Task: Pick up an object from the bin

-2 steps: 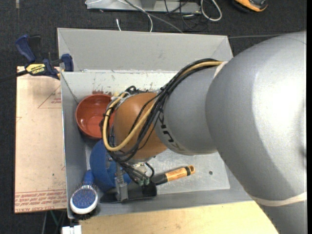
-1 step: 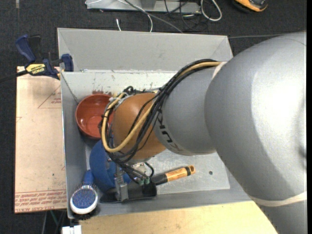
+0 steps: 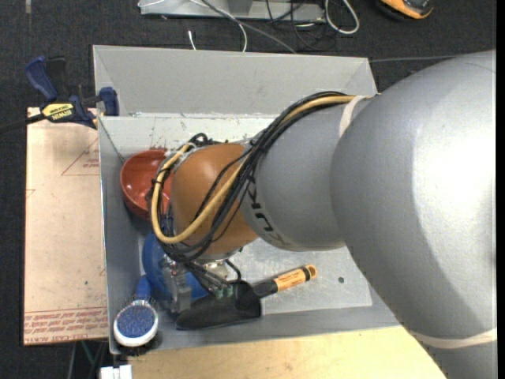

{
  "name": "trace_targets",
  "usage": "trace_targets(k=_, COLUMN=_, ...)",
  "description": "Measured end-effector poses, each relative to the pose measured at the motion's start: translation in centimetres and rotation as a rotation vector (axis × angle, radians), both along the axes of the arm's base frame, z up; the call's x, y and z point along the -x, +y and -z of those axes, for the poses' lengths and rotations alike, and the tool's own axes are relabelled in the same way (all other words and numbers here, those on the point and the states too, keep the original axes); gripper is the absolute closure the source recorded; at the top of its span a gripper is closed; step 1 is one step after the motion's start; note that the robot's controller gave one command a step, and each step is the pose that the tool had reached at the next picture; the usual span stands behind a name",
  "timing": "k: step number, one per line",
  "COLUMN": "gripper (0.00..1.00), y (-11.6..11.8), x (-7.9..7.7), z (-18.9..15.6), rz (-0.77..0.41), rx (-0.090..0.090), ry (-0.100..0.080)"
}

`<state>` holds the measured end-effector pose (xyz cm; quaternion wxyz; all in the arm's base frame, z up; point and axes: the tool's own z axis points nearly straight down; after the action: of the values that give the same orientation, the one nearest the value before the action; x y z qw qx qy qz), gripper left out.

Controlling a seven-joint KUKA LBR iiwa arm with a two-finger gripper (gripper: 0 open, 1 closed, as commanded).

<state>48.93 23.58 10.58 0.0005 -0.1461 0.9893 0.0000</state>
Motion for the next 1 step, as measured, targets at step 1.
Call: trace_targets(k=1, gripper=1.0, y=-0.01, x=0.0, z=0.0, rz=0.001, rx=0.0, ry=0.0)
